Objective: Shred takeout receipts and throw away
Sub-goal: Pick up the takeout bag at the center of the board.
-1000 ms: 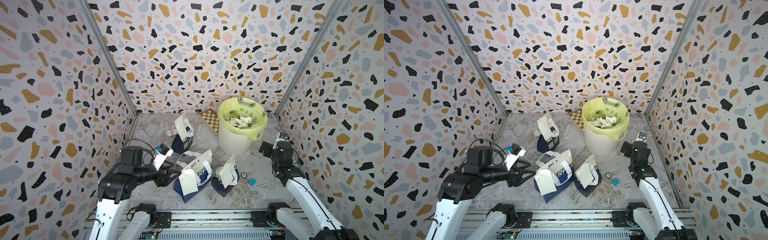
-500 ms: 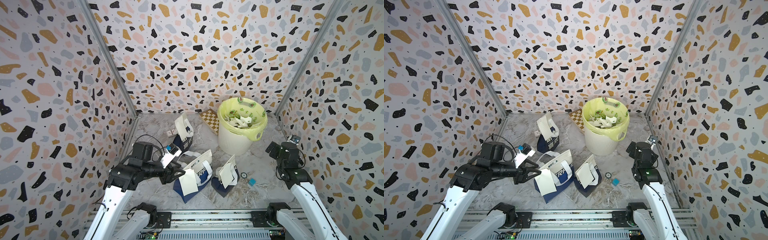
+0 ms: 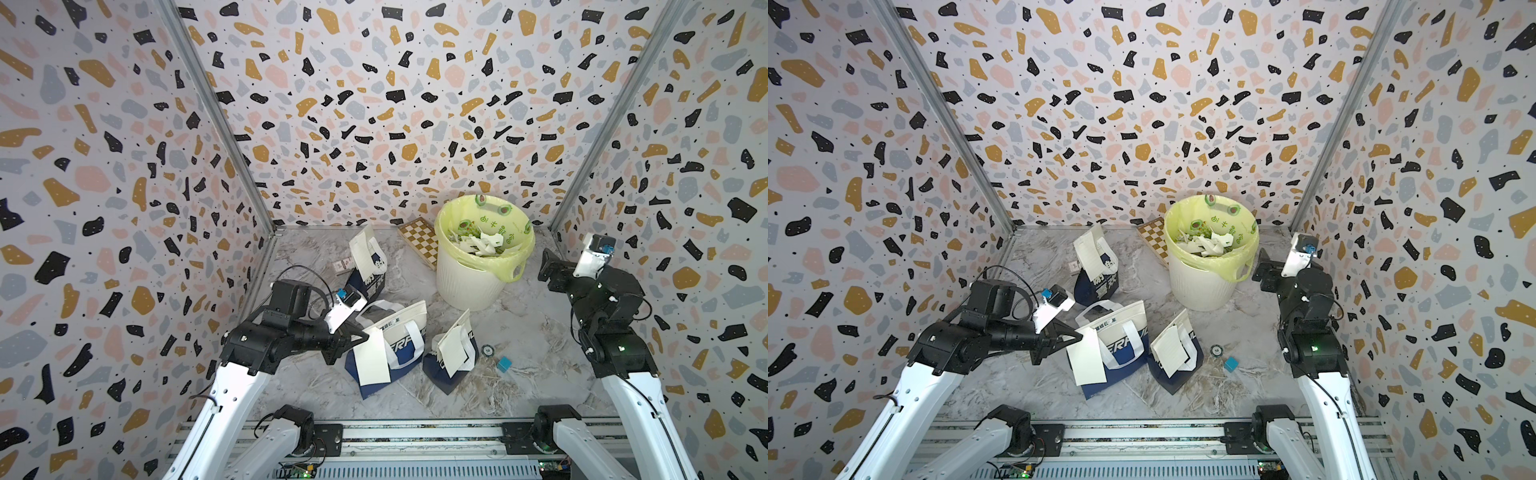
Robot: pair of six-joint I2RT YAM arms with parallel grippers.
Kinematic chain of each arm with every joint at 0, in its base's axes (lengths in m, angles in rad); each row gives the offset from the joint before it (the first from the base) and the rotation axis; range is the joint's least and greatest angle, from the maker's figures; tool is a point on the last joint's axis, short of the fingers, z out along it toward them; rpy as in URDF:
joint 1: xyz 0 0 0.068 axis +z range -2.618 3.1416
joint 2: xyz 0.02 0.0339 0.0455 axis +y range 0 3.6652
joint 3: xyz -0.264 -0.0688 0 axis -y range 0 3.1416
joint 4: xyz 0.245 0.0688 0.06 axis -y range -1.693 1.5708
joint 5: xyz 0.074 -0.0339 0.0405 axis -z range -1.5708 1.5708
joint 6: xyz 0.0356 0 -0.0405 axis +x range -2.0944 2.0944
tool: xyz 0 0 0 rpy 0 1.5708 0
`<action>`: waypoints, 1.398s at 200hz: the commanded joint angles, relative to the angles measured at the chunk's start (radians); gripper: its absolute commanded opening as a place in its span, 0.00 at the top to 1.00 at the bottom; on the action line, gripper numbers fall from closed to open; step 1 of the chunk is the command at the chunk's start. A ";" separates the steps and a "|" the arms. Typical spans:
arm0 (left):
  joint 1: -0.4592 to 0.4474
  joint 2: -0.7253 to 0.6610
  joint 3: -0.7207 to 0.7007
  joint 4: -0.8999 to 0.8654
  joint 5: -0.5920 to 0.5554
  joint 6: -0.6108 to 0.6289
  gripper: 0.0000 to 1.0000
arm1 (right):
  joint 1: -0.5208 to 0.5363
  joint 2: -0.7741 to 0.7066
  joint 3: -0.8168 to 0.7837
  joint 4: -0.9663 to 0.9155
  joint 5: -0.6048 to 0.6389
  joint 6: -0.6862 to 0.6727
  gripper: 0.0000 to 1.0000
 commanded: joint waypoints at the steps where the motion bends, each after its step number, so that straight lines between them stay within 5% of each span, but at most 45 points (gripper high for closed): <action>1: -0.001 -0.007 0.019 0.071 -0.005 0.032 1.00 | 0.060 0.064 0.108 0.027 -0.402 -0.152 0.09; 22: 0.000 0.008 0.021 0.060 -0.019 0.108 1.00 | 0.213 0.154 0.212 -0.069 -0.564 -0.317 0.11; 59: -0.001 0.058 0.050 0.100 0.023 0.160 1.00 | 0.517 0.310 0.318 -0.204 -0.603 -0.560 0.13; 88: -0.001 0.087 0.074 0.115 0.064 0.219 1.00 | 0.641 0.432 0.375 -0.276 -0.655 -0.666 0.13; 120: -0.001 0.110 0.096 0.105 0.102 0.303 1.00 | 0.677 0.537 0.410 -0.346 -0.677 -0.741 0.19; 155: 0.000 0.125 0.100 0.089 0.125 0.370 1.00 | 0.678 0.633 0.464 -0.419 -0.713 -0.791 0.40; 220: 0.000 0.122 0.094 0.124 0.100 0.383 1.00 | 0.678 0.723 0.509 -0.499 -0.788 -0.815 0.63; 262: -0.001 0.121 0.085 0.156 0.087 0.364 1.00 | 0.678 0.752 0.522 -0.537 -0.820 -0.821 1.00; 274: -0.001 0.118 0.076 0.185 0.060 0.338 1.00 | 0.678 0.758 0.522 -0.543 -0.832 -0.821 1.00; 279: -0.001 0.114 0.071 0.202 0.039 0.326 0.82 | 0.678 0.757 0.522 -0.542 -0.835 -0.818 1.00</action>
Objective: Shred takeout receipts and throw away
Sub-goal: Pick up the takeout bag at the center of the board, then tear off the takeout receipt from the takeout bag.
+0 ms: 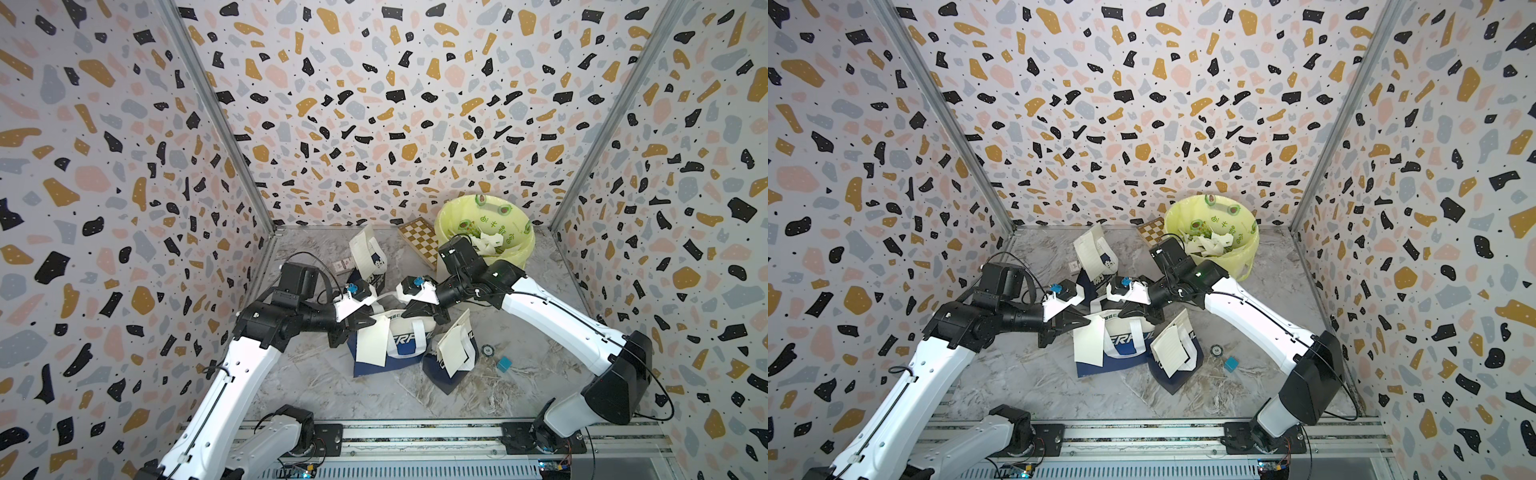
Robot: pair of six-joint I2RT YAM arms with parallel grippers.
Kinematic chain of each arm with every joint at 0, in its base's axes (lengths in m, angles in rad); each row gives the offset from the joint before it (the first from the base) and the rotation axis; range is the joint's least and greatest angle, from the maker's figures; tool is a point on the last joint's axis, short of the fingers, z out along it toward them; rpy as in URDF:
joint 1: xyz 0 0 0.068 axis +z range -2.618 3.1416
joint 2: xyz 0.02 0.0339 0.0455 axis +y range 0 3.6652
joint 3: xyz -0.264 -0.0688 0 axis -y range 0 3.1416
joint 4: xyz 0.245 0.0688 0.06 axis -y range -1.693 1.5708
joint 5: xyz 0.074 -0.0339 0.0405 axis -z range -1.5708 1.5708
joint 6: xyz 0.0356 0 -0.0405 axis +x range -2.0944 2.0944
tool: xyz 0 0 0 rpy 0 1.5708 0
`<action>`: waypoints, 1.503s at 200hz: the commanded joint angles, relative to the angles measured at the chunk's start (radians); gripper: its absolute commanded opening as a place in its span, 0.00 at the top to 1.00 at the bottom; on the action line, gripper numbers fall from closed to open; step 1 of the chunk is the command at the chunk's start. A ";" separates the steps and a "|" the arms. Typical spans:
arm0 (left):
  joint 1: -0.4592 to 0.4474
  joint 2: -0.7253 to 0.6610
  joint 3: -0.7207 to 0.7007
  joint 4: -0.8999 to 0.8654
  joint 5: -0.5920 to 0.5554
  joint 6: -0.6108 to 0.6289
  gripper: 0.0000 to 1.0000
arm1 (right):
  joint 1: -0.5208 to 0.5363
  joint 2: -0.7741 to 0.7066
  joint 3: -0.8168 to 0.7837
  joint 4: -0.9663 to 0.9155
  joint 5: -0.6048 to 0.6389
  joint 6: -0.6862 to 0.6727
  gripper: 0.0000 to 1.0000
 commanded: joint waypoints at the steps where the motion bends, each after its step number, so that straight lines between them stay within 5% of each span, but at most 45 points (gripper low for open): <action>1: -0.001 -0.019 0.003 0.129 -0.012 -0.026 0.77 | 0.003 0.004 0.036 -0.044 -0.037 -0.007 1.00; 8: -0.002 -0.026 -0.005 0.150 -0.052 -0.047 0.52 | 0.003 0.003 0.037 -0.031 -0.035 0.007 1.00; 23: -0.001 -0.064 -0.022 0.218 -0.155 -0.126 0.21 | 0.003 -0.011 0.026 0.033 -0.012 0.097 1.00; 45: -0.001 -0.140 -0.045 0.297 -0.289 -0.255 0.07 | 0.004 -0.049 -0.040 0.223 0.072 0.351 1.00; 81: -0.002 -0.177 -0.012 0.220 -0.537 -0.554 0.14 | 0.013 -0.064 -0.047 0.311 0.287 0.730 1.00; 116: -0.056 -0.227 -0.067 0.231 -0.557 -0.677 0.22 | 0.022 -0.050 0.004 0.282 0.369 0.912 1.00; 170: -0.313 -0.157 -0.114 0.312 -0.882 -0.523 0.22 | 0.035 0.000 0.092 0.208 0.354 0.979 1.00; 236: -0.318 -0.251 -0.356 0.519 -1.016 -0.359 0.12 | -0.003 0.056 0.180 0.101 0.309 1.053 1.00; 300: -0.318 -0.242 -0.483 0.785 -1.111 -0.205 0.13 | -0.008 0.047 0.202 0.096 0.305 1.100 1.00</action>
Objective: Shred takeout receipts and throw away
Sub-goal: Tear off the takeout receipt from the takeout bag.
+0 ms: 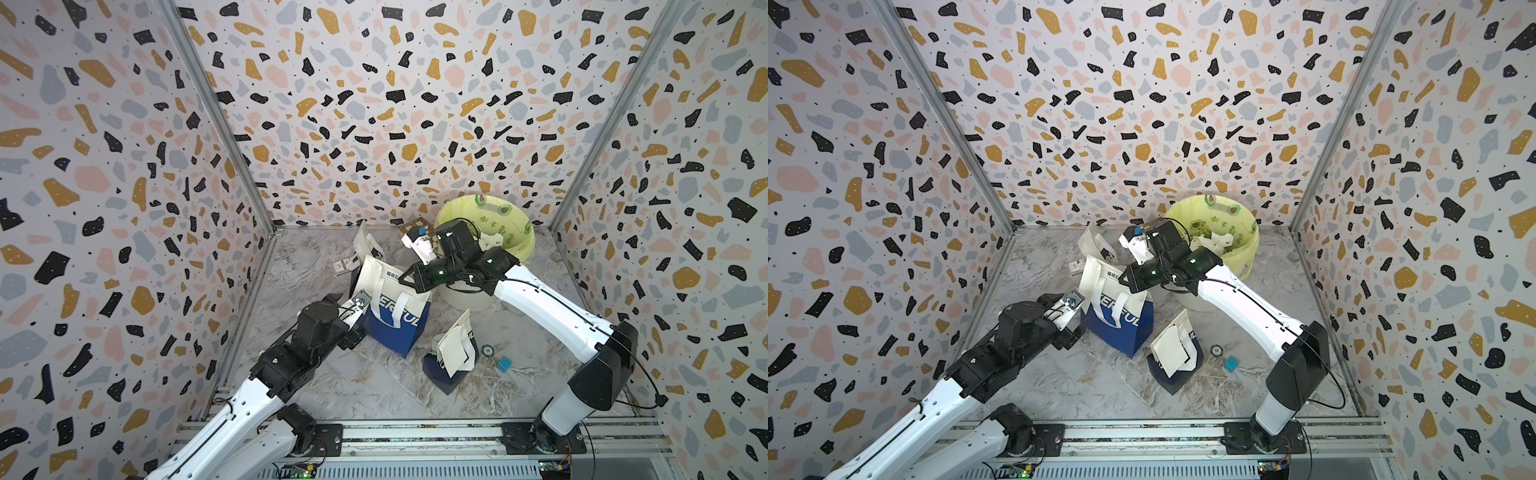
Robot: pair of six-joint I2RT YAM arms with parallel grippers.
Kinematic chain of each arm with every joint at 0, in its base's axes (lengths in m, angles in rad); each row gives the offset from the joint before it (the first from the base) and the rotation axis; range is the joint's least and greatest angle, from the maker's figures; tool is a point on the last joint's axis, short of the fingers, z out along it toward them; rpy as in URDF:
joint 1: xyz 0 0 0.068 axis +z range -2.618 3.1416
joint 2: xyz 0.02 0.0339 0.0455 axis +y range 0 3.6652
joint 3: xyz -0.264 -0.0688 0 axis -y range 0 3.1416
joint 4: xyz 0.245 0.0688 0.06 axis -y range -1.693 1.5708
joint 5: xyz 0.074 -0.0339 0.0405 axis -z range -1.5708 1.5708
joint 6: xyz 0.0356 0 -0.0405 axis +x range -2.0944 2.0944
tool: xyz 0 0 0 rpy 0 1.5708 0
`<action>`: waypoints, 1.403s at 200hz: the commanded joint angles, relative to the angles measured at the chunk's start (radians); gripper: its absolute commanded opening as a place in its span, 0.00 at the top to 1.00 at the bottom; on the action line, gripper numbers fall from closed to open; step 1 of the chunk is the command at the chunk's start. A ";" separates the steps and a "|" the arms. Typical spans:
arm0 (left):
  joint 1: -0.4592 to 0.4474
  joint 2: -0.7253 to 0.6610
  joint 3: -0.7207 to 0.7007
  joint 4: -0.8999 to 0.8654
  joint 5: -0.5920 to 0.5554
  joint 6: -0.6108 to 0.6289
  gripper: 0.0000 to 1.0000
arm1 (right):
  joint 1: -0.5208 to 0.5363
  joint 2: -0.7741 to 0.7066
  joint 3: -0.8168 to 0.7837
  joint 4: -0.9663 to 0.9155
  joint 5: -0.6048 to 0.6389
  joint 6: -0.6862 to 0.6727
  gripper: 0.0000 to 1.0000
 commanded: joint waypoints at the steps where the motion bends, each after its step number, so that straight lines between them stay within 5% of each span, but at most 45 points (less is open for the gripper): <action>1: -0.003 0.013 -0.035 0.205 -0.086 0.075 0.13 | 0.002 -0.041 0.041 0.001 -0.028 0.034 1.00; 102: -0.003 0.077 -0.086 0.427 -0.124 0.075 0.13 | 0.020 -0.024 0.064 -0.010 -0.014 0.055 1.00; 221: -0.003 0.153 -0.043 0.559 -0.137 0.112 0.61 | 0.059 -0.008 0.086 -0.079 0.049 -0.013 1.00; 280: -0.002 0.178 -0.044 0.588 -0.135 0.116 0.99 | 0.058 -0.017 0.080 -0.077 0.048 -0.024 1.00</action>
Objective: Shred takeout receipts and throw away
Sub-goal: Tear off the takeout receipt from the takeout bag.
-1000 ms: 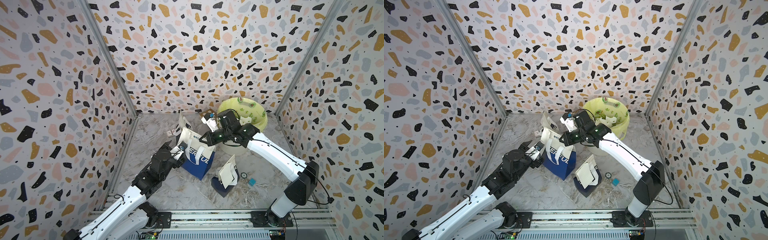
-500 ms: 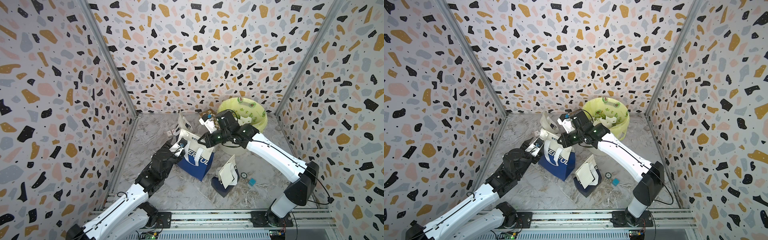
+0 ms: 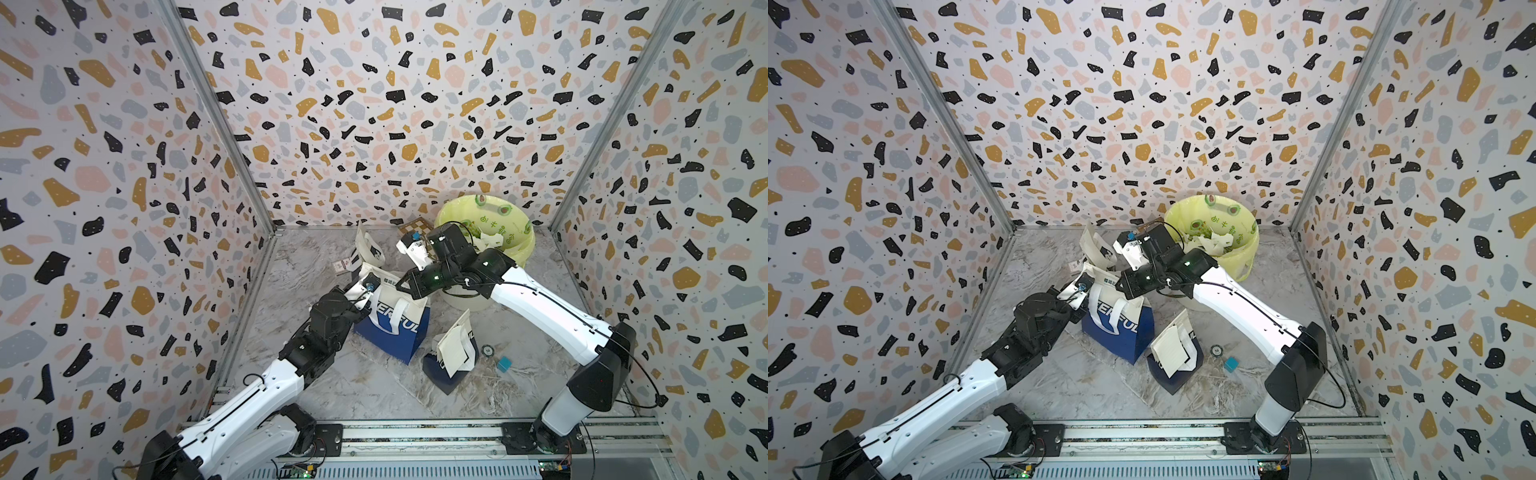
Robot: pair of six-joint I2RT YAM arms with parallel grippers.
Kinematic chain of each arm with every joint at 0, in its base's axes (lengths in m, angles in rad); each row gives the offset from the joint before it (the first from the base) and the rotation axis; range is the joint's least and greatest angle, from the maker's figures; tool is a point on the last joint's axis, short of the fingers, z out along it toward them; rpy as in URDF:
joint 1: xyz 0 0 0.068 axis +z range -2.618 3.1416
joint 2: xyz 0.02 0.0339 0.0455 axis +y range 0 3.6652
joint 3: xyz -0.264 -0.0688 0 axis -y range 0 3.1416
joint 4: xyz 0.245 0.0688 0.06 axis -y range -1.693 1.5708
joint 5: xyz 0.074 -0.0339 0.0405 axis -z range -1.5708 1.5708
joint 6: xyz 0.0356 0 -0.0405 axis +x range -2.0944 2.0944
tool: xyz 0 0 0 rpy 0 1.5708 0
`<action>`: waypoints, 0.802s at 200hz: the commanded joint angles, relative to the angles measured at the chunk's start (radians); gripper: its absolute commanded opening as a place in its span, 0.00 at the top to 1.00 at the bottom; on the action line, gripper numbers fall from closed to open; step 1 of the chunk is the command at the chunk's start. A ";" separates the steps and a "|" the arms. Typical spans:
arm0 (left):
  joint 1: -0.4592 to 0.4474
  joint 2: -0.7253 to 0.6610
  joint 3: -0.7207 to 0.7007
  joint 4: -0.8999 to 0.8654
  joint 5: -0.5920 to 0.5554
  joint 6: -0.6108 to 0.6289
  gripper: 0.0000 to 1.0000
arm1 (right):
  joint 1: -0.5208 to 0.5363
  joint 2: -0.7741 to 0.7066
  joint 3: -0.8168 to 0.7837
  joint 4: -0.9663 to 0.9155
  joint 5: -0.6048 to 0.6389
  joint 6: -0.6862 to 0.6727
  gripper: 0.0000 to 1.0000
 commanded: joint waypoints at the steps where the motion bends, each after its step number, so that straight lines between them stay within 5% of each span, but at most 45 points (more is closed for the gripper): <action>1: -0.002 -0.006 0.030 0.070 0.000 0.004 1.00 | 0.005 -0.024 0.045 -0.001 -0.006 -0.015 1.00; 39: 0.034 -0.046 0.026 0.045 -0.005 0.020 1.00 | 0.006 -0.028 0.026 -0.020 0.073 -0.019 1.00; 82: 0.141 -0.083 0.069 -0.112 0.142 -0.092 1.00 | 0.006 -0.052 -0.035 -0.041 0.174 -0.047 1.00; 160: 0.193 -0.114 0.083 -0.254 0.186 -0.149 1.00 | 0.004 -0.064 -0.065 -0.019 0.165 -0.036 1.00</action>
